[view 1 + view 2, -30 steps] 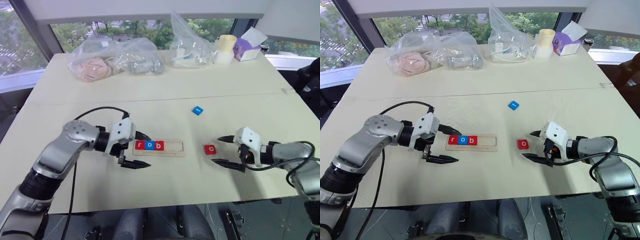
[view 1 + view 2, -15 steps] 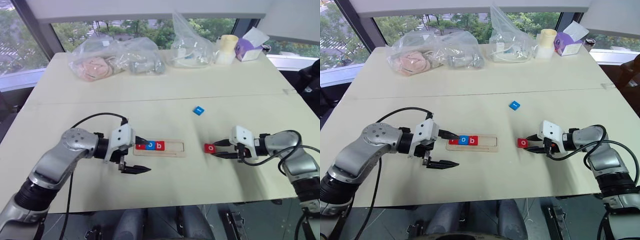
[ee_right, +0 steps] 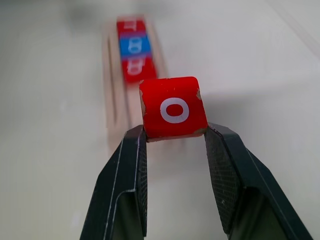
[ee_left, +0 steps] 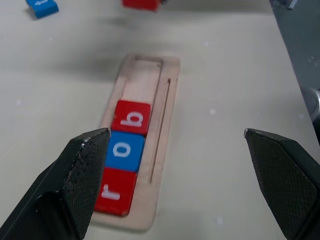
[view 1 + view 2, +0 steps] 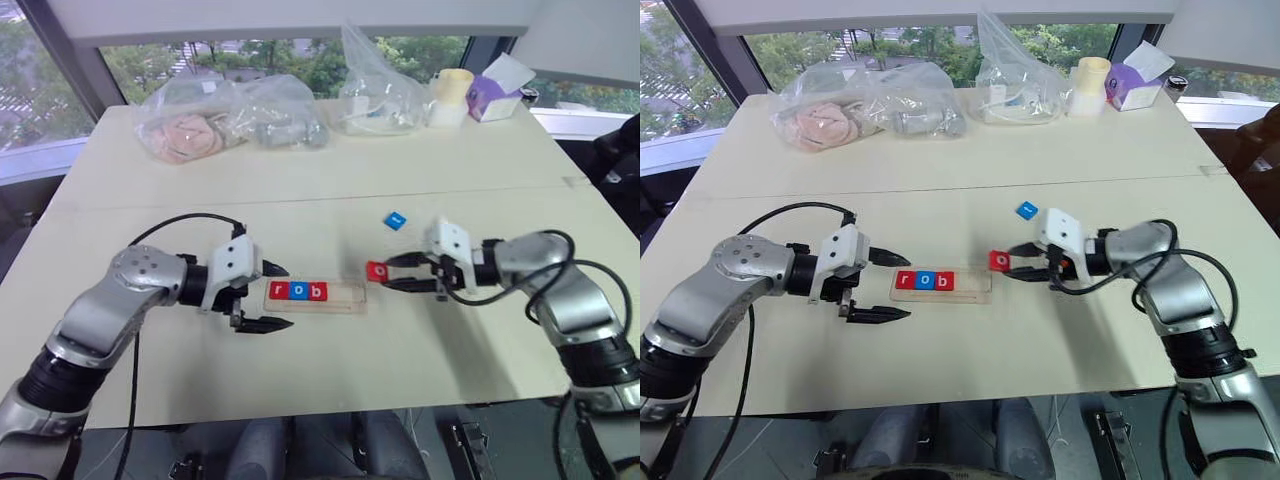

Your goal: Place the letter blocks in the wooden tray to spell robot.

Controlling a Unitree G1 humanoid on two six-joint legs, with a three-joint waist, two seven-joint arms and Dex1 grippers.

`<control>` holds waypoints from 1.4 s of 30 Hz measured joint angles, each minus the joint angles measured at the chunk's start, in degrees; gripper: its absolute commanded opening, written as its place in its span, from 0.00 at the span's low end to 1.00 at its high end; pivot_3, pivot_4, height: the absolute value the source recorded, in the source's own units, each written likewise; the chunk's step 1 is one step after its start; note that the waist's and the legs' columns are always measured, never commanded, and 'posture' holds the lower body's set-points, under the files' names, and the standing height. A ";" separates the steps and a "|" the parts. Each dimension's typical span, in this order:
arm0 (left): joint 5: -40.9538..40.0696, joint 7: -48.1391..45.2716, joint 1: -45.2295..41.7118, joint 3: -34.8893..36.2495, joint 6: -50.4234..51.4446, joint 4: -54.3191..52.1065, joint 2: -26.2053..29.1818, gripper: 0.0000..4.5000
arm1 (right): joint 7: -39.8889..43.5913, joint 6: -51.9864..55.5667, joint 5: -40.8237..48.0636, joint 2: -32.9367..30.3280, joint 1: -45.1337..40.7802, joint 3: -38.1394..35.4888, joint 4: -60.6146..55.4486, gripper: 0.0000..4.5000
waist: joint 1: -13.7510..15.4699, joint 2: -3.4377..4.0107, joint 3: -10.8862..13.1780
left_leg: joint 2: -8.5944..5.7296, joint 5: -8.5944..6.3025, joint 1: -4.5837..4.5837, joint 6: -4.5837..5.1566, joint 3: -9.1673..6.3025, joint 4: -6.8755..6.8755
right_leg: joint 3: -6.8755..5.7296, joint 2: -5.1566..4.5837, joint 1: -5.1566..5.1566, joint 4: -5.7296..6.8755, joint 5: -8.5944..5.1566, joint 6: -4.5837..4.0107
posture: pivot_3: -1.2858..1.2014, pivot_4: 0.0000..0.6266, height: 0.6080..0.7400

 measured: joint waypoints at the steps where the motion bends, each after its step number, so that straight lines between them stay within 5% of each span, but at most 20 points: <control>1: 0.00 0.00 0.32 0.15 0.20 0.01 0.46 1.00 | -0.91 0.27 -1.68 0.58 -0.61 1.91 -0.01 0.24 | 0.05 0.00 0.00 | -0.02 0.00 -0.03 0.00 -0.01 0.01 | -0.02 -0.02 -0.01 -0.03 0.00 0.00 | 0.52 0.24 1.00; 8: -0.06 0.69 1.16 0.50 0.35 -0.08 0.59 1.00 | -5.38 6.52 -7.43 4.08 -3.73 10.06 -2.56 0.24 | -0.08 0.00 0.00 | -0.04 0.00 -0.10 0.00 0.00 0.02 | 0.00 -0.04 -0.11 0.01 0.01 0.00 | 0.52 0.24 1.00; 30: 0.11 2.62 1.02 0.09 0.81 -0.12 -1.63 1.00 | -7.71 4.65 -12.10 6.67 -4.48 15.01 -0.38 0.24 | -0.20 -0.01 0.00 | -0.04 0.01 -0.08 0.00 0.01 0.04 | 0.00 0.01 -0.11 0.04 0.02 0.02 | 0.52 0.24 1.00; 37: 0.13 2.69 1.25 0.05 0.21 -0.12 -1.70 1.00 | -8.02 4.31 -12.41 7.15 -4.50 14.83 0.03 1.00 | -0.20 -0.01 0.00 | -0.04 0.01 -0.08 0.00 0.01 0.04 | 0.00 0.01 -0.11 0.06 0.03 0.03 | 0.52 0.24 1.00; 42: 0.23 2.78 1.36 0.03 0.01 -0.04 -1.79 1.00 | -8.34 5.50 -11.98 7.27 -4.50 14.25 0.01 1.00 | -0.20 -0.01 0.00 | -0.04 0.01 -0.08 0.00 0.01 0.04 | 0.00 0.01 -0.11 0.06 0.03 0.02 | 0.52 0.24 1.00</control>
